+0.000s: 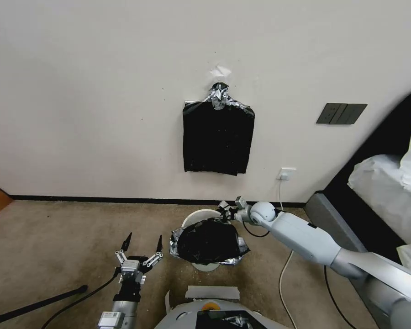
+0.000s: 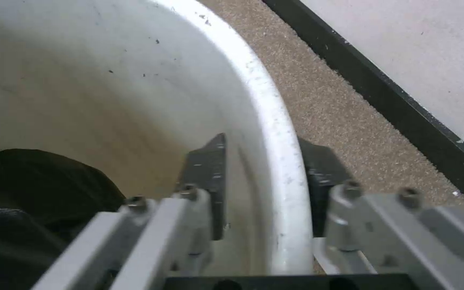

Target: Place a trash bag onto the trash bin.

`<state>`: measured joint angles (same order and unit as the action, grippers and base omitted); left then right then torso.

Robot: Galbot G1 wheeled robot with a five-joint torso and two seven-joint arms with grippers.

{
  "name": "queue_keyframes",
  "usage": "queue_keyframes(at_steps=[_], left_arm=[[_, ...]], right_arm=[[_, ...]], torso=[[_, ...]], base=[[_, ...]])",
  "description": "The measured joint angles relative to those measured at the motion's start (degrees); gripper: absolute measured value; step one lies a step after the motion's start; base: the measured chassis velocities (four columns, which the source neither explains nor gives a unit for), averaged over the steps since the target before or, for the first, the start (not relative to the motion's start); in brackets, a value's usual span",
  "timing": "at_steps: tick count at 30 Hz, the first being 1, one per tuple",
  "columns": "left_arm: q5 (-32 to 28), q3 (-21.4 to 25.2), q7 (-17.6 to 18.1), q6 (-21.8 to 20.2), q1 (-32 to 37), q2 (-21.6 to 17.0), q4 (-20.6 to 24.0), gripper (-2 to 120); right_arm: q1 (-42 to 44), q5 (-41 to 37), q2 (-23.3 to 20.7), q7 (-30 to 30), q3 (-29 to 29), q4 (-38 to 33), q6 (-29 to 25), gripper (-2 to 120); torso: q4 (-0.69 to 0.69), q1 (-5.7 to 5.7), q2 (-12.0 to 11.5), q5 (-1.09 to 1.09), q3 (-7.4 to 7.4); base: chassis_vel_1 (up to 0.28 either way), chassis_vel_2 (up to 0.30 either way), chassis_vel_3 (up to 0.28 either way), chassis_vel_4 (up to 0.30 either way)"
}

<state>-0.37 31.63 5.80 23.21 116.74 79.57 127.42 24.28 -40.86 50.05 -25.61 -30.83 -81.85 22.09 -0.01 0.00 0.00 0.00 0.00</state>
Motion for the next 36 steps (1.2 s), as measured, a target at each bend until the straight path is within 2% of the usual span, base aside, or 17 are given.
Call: queue_keyframes(at_steps=[1,4,10,16,17,19,21,24,25,28,29,31,32,36], left_arm=[[0.00,0.00,0.00,0.00,0.00,0.00,0.00,100],[-0.01,-0.33,0.05,0.04,0.08,0.09,0.00,100],[-0.12,-0.61,0.17,0.07,0.20,-0.06,0.00,100],[-1.06,-0.07,0.25,0.05,0.10,-0.45,0.68,100],[-1.06,-0.07,0.25,0.05,0.10,-0.45,0.68,100],[-1.12,-0.39,0.27,-0.01,-0.03,-0.35,0.69,100],[-1.16,-0.49,0.28,-0.03,-0.06,-0.26,0.69,100],[-1.50,-1.23,0.44,-0.52,-0.56,0.08,0.68,100],[-1.50,-1.23,0.44,-0.52,-0.56,0.08,0.68,100],[-1.36,-2.74,0.64,-0.83,-0.58,-0.26,0.67,100],[-1.36,-2.74,0.64,-0.83,-0.58,-0.26,0.67,100],[-1.31,-3.53,0.79,-0.88,-0.57,-0.27,0.67,100],[-1.31,-3.53,0.79,-0.88,-0.57,-0.27,0.67,100],[-1.33,-3.77,1.16,-1.11,-1.18,-0.65,0.69,100]], right_arm=[[0.00,0.00,0.00,0.00,0.00,0.00,0.00,23],[-0.15,-0.06,-0.02,0.03,-0.32,-0.13,-0.13,8],[0.27,-1.72,-0.43,1.61,-0.14,-1.57,0.01,6],[5.91,-7.89,-3.70,10.43,4.57,-9.52,2.01,3],[5.91,-7.89,-3.70,10.43,4.57,-9.52,2.01,3],[8.85,-10.39,-4.81,15.43,7.90,-12.56,3.27,3],[9.54,-11.04,-4.94,16.77,8.73,-13.23,3.54,3],[15.84,-15.43,-4.72,27.64,15.36,-18.65,5.40,3],[15.84,-15.43,-4.72,27.64,15.36,-18.65,5.40,3],[22.95,-18.87,-2.18,36.30,22.34,-23.29,5.97,3],[22.95,-18.87,-2.18,36.30,22.34,-23.29,5.97,3],[27.20,-21.14,-0.21,43.30,26.53,-26.53,6.26,3],[27.20,-21.14,-0.21,43.30,26.53,-26.53,6.26,3],[32.39,-26.80,3.09,58.81,32.07,-33.21,5.54,3]], torso=[[0.00,0.00,0.00,0.00,0.00],[0.00,0.00,0.00,-0.01,0.00],[0.01,0.00,0.00,0.00,0.00],[0.00,0.00,0.00,0.02,0.00],[0.00,0.00,0.00,0.02,0.00],[-0.01,0.00,0.00,0.01,0.00],[-0.01,0.00,0.00,0.00,0.00],[0.00,0.00,0.00,0.01,-0.01],[0.00,0.00,0.00,0.01,-0.01],[0.00,0.00,0.00,0.02,-0.01],[0.00,0.00,0.00,0.02,-0.01],[0.01,0.00,0.00,0.01,-0.01],[0.01,0.00,0.00,0.01,-0.01],[0.01,0.00,0.00,-0.02,-0.01]], base=[[0.000,0.000,0.000,0.000],[0.000,0.000,0.000,0.000],[0.000,0.000,0.000,0.000],[0.000,0.000,0.000,0.000],[0.000,0.000,0.000,0.000],[0.000,0.000,0.000,0.000],[0.000,0.000,0.000,0.000],[0.000,0.000,0.000,0.000],[0.000,0.000,0.000,0.000],[0.000,0.000,0.000,0.000],[0.000,0.000,0.000,0.000],[0.000,0.000,0.000,0.000],[0.000,0.000,0.000,0.000],[0.000,0.000,0.000,0.000]])
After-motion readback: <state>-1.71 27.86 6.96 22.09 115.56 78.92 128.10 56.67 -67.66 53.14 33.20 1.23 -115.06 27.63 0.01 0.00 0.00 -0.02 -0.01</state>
